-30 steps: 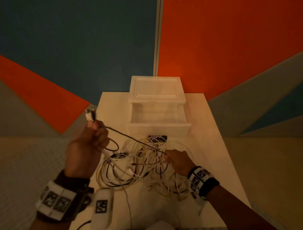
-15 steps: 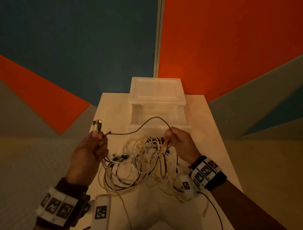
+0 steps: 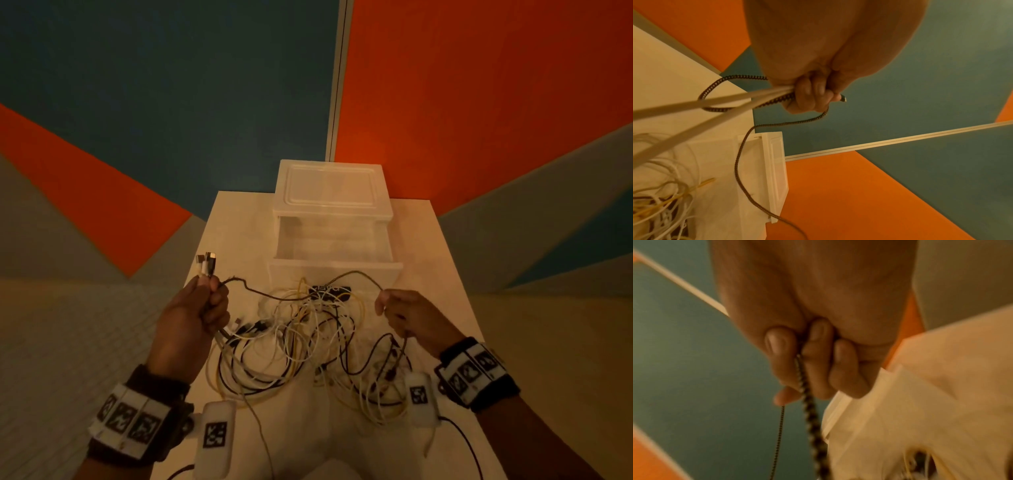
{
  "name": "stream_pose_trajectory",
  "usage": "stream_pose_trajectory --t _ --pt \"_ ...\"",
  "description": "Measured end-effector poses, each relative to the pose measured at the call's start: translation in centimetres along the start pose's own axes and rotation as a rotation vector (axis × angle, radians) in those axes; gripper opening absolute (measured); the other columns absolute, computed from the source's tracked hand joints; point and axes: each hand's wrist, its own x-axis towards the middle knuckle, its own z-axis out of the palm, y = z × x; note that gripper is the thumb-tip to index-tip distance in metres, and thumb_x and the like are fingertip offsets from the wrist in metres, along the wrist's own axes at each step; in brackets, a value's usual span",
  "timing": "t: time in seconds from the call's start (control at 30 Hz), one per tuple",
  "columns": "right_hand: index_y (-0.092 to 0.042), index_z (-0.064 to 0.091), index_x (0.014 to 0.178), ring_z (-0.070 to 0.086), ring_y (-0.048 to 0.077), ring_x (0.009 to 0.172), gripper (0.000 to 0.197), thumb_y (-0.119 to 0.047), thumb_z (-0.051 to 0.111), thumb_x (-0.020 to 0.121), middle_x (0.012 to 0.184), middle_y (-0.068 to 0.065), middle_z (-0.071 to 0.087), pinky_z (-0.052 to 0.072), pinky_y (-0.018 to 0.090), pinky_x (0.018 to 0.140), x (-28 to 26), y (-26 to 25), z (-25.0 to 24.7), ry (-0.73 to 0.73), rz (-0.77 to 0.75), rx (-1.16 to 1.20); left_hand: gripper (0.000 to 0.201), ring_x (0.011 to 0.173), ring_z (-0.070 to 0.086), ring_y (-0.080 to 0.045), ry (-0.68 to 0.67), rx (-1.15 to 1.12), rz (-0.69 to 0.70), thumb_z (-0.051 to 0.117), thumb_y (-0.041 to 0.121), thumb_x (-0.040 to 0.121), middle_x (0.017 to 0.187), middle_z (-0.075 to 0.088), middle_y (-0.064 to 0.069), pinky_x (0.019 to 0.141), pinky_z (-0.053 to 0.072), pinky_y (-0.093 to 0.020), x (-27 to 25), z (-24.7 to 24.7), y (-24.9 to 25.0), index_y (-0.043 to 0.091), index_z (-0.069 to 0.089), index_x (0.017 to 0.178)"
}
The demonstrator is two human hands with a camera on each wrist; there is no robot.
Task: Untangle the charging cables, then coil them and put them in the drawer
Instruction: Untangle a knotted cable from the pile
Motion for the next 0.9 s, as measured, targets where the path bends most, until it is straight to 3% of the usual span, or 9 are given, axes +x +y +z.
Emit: stream_pose_trajectory --t 0.13,0.27,0.33,0.4,0.5,0.6,0.7,0.8,0.9 --pt "-0.005 0.063 0.081 0.033 0.008 0.043 0.032 -0.019 0.044 0.102 0.049 -0.004 0.047 0.03 0.018 0.043 -1.6 0.3 0.2 -0.182 -0.038 -0.236 0.027 0.049 0.025 -0.006 -0.024 0.017 -0.045 0.029 0.016 0.103 0.069 0.039 0.002 0.046 0.022 -0.022 -0.1 0.4 -0.1 0.012 0.046 0.083" --pt "-0.025 0.063 0.073 0.067 0.015 0.06 0.024 -0.019 0.051 0.093 0.066 -0.002 0.067 0.053 0.027 0.06 -4.2 7.2 1.1 -0.455 0.393 -0.801 0.027 0.046 0.024 -0.006 -0.08 0.068 -0.045 0.027 0.016 0.103 0.07 0.043 -0.001 0.048 0.02 -0.025 -0.6 0.8 0.5 0.011 0.044 0.082" --pt "-0.019 0.066 0.085 0.065 0.012 0.066 0.02 -0.037 0.057 0.086 0.08 -0.002 0.069 0.052 0.022 0.064 -5.7 10.1 1.6 -0.539 0.551 -1.085 0.028 0.046 0.025 -0.009 -0.097 0.135 -0.003 0.027 0.016 0.103 0.075 0.052 -0.006 0.047 0.022 -0.024 -0.9 0.8 0.8 0.011 0.044 0.082" --pt "-0.009 0.065 0.101 0.059 0.02 0.085 0.05 -0.052 0.052 0.081 0.097 0.008 0.065 0.041 0.026 0.072 -5.3 11.7 1.6 -0.584 0.448 -1.287 0.028 0.046 0.028 -0.013 -0.107 0.245 0.049 0.029 0.018 0.104 0.086 0.063 -0.015 0.047 0.024 -0.027 -1.3 1.0 1.0 0.009 0.046 0.084" --pt "-0.02 0.057 0.119 0.05 0.019 0.124 0.048 -0.054 0.056 0.086 0.124 -0.003 0.056 0.041 0.03 0.094 -3.9 9.0 2.9 -0.195 0.143 -0.879 0.035 0.045 0.03 -0.018 -0.172 0.377 0.077 0.032 0.023 0.104 0.102 0.071 -0.019 0.048 0.023 -0.033 -1.9 1.8 1.3 0.018 0.062 0.086" --pt "-0.028 0.028 0.149 0.032 -0.004 0.137 0.079 -0.057 0.061 0.083 0.148 -0.021 0.035 0.034 0.024 0.11 -2.6 2.8 7.7 -0.185 -0.114 -0.245 0.038 0.042 0.026 -0.018 -0.305 0.418 0.072 0.037 0.029 0.102 0.088 0.07 -0.023 0.05 0.022 -0.038 -2.1 2.6 1.2 0.024 0.068 0.08" --pt "-0.025 0.029 0.146 0.053 0.002 0.122 0.061 -0.025 0.06 0.094 0.126 -0.009 0.057 0.042 0.02 0.1 -1.5 -0.8 12.4 -0.332 -0.185 0.002 0.03 0.04 0.027 -0.017 -0.385 0.427 0.006 0.047 0.041 0.096 0.081 0.049 -0.05 0.048 0.021 -0.036 -2.0 2.9 0.9 0.026 0.065 0.076" --pt "-0.01 0.057 0.114 0.049 0.009 0.062 0.027 -0.027 0.04 0.103 0.073 0.0 0.051 0.042 0.02 0.061 -2.4 -1.0 13.2 -0.31 -0.275 -0.018 0.034 0.039 0.027 -0.014 -0.339 0.469 0.053 0.046 0.041 0.096 0.076 0.053 -0.039 0.044 0.021 -0.03 -1.7 2.3 1.1 0.012 0.063 0.092" --pt "-0.02 0.061 0.093 0.04 0.002 0.063 0.029 -0.028 0.036 0.105 0.068 -0.017 0.048 0.035 0.017 0.06 -4.4 1.8 10.3 -0.284 -0.19 -0.225 0.031 0.04 0.024 -0.012 -0.222 0.425 0.133 0.037 0.029 0.1 0.099 0.067 -0.018 0.041 0.017 -0.027 -1.4 1.1 2.0 0.016 0.062 0.087"
